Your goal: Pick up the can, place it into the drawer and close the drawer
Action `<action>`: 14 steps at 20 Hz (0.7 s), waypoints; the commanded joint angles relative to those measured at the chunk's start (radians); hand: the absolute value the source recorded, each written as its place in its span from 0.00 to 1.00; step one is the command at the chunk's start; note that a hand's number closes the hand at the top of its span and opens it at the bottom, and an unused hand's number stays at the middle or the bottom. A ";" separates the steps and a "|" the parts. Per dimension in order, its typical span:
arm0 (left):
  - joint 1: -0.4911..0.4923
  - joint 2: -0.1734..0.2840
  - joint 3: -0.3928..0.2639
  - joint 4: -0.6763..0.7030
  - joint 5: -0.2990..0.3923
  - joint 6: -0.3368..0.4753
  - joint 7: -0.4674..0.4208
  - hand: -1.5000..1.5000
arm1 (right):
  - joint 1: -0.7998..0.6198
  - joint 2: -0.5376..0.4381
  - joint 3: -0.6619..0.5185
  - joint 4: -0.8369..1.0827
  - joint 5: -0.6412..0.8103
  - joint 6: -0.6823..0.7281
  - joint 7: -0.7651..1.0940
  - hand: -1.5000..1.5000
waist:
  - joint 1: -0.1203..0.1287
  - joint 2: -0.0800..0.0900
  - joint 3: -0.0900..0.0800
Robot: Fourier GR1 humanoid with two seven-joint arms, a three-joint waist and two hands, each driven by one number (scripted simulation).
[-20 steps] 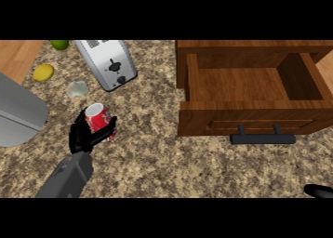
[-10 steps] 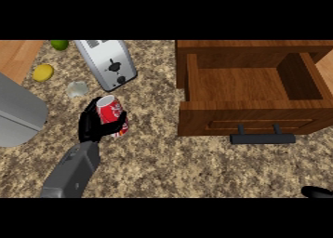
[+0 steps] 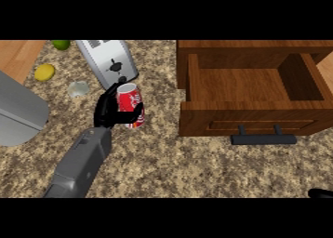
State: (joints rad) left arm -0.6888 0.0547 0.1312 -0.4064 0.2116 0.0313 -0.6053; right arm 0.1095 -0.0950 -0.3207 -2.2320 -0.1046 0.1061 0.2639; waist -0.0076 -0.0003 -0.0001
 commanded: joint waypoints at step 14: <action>-0.152 -0.054 -0.169 -0.576 -0.020 0.167 0.617 1.00 | 0.012 -0.025 -0.045 -0.074 -0.030 -0.001 0.073 0.00 | 0.008 -0.006 0.001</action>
State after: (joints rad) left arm -0.8150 0.0088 -0.0085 -0.8632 0.1924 0.1602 -0.1205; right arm 0.1177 -0.0897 -0.3246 -2.2737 -0.0824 0.0897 0.2960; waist 0.0046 -0.0064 0.0007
